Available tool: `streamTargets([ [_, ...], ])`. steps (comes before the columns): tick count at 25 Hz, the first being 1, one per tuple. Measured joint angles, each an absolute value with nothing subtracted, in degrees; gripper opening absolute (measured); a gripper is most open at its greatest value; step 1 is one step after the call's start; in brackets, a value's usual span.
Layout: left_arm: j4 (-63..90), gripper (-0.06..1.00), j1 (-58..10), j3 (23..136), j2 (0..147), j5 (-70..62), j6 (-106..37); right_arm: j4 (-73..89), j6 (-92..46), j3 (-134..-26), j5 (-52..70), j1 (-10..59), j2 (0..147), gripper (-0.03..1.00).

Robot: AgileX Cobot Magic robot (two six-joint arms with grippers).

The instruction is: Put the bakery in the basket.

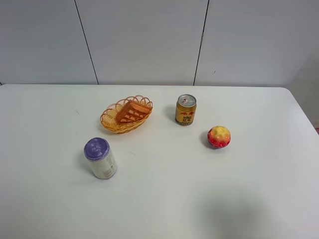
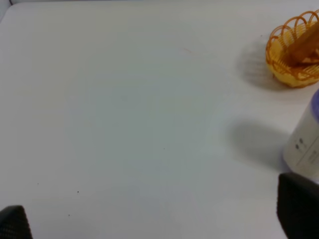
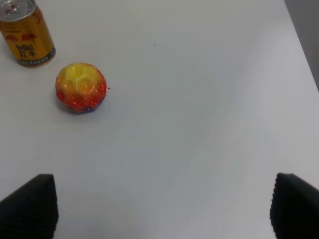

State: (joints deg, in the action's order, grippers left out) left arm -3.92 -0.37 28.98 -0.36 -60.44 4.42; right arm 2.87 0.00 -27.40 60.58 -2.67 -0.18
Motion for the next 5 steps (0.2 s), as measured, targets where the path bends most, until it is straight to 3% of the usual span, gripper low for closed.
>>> streamTargets([
  [5,-3.9,0.99,-0.4,29.0,-0.4,-60.4,4.4,2.1,1.0,-27.4,60.6,-2.7,-0.2,0.84],
])
